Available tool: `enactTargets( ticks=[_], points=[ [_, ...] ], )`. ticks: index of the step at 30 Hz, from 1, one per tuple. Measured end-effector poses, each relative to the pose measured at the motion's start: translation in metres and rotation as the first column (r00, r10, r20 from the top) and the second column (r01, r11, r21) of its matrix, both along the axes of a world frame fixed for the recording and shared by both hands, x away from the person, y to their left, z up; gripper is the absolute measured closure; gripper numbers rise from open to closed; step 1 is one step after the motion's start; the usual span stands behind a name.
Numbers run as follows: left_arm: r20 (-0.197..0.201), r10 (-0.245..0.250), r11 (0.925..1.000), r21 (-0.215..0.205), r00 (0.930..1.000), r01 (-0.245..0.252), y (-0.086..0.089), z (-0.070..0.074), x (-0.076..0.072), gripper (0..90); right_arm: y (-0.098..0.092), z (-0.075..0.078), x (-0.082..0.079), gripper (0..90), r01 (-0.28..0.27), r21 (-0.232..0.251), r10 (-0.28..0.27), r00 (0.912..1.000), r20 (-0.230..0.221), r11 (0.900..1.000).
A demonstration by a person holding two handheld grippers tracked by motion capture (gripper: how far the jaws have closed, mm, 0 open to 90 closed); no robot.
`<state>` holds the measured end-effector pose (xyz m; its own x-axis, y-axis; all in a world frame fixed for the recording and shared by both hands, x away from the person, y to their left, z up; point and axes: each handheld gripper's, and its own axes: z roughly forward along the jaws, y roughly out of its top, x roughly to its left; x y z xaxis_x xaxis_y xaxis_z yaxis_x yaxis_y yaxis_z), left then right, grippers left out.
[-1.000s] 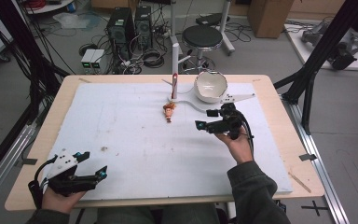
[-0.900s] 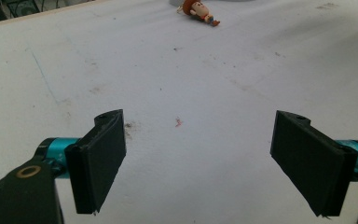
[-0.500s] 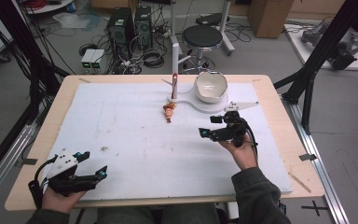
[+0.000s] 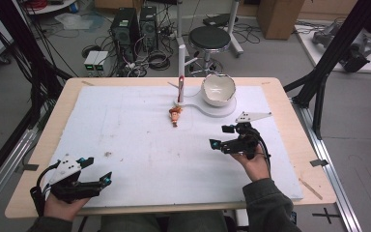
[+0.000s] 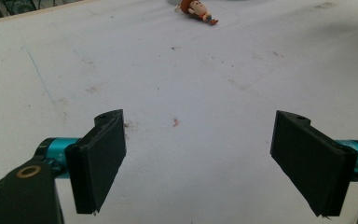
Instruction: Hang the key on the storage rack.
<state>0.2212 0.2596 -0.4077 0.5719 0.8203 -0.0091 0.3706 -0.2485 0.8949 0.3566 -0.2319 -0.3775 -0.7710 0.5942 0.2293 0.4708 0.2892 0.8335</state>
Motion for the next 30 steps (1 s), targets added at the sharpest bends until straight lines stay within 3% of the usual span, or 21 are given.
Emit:
enactTargets(
  ticks=[6,12,17,30],
  points=[
    [-0.001,0.000,1.0000,-0.003,1.0000,0.000,0.000,0.000,0.000,18.5,-0.003,-0.001,-0.006,11.7,0.002,-0.003,-0.002,0.9997,0.023,1.000],
    [-0.002,-0.001,1.0000,-0.002,1.0000,0.001,0.000,0.000,0.000,18.5,-0.008,-0.009,-0.012,11.2,0.016,-0.014,-0.015,0.9997,0.018,1.000],
    [-0.007,0.001,1.0000,-0.001,1.0000,-0.001,0.000,-0.001,0.000,18.5,-0.012,-0.013,-0.018,11.2,0.034,-0.048,-0.032,0.9989,0.034,0.998],
    [-0.011,-0.002,1.0000,0.001,0.9999,0.002,0.000,-0.001,0.000,18.5,-0.021,-0.019,-0.033,11.1,0.046,-0.042,-0.045,0.9980,0.045,0.998]
  ],
)
